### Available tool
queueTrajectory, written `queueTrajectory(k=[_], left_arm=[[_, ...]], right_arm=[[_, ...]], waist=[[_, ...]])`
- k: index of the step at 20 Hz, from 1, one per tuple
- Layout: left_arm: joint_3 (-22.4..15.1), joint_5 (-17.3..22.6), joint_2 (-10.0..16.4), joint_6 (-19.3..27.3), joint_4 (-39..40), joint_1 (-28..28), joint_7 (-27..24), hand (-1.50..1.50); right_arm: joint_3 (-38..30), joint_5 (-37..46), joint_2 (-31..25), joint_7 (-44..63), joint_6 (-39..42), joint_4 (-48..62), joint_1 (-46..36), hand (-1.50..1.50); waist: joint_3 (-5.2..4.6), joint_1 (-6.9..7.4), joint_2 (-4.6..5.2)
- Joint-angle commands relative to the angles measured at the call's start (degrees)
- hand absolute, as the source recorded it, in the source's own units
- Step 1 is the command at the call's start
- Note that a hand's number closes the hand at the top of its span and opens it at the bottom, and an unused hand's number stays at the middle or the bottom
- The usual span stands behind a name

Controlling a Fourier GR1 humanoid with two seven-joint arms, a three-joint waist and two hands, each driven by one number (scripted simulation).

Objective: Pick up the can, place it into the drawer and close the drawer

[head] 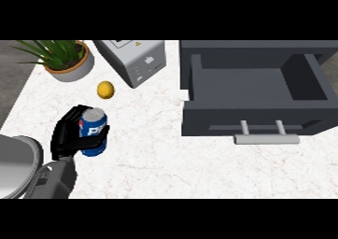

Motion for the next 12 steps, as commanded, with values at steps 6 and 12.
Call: queueTrajectory(k=[6,12], left_arm=[[-5.6,-0.3,-3.2,0.8,-14.1,1.1,6.6,1.50],[-9.4,-4.3,-3.9,6.0,-19.7,-5.3,16.0,1.50]], right_arm=[[0.7,0.8,1.2,0.8,-0.6,-1.3,1.3,-1.50],[1.5,0.5,1.4,-2.3,0.6,-4.2,5.4,-1.50]], waist=[[0.04,0.21,-0.12],[0.03,-0.33,-0.11]])
